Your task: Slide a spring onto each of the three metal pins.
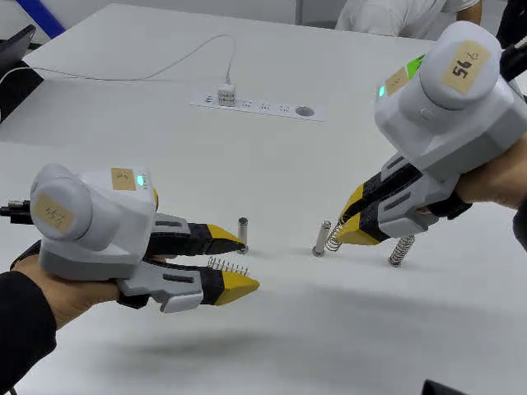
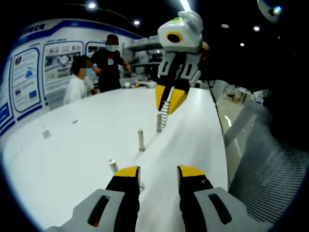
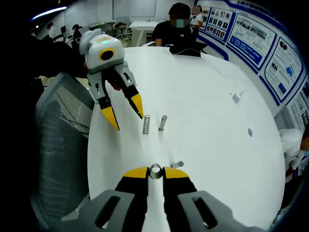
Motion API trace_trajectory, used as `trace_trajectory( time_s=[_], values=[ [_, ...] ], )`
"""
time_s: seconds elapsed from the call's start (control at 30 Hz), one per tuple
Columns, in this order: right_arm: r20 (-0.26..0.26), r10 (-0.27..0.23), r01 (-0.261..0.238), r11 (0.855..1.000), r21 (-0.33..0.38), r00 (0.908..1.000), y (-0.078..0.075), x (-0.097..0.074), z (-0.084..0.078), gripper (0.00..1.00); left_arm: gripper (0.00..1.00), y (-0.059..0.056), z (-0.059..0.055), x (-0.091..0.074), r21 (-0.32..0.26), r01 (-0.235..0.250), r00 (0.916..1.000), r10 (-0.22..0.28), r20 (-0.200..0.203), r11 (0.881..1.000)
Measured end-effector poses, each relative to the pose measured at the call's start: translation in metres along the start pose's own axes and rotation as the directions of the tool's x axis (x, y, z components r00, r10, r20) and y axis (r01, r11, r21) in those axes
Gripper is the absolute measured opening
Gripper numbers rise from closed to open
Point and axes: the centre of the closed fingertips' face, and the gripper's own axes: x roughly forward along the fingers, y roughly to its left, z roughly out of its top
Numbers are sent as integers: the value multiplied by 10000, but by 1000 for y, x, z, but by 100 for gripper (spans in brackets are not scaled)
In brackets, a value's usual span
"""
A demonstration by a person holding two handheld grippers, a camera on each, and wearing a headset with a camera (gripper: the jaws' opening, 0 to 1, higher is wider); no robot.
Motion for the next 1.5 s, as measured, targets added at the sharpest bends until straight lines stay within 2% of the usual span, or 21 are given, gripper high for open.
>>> trace_trajectory(
  time_s=[0.43,0.73,0.93,1.5],
  values=[
    [-261,-434,437,9990,105,9987,-26,7,-5,12,32,5,-8,-8,-439,-401,9991,407,131,9982],
    [-178,-506,512,9982,323,9986,-39,15,-5,12,32,4,-11,-8,-557,-481,9987,490,158,9973],
    [-299,-587,598,9975,378,9978,-49,23,-8,12,32,3,-13,-7,-611,-456,9988,465,127,9971],
    [-522,-339,359,9986,378,9981,-50,32,-10,12,32,1,-14,-5,-633,-371,9992,378,89,9973]
  ],
)
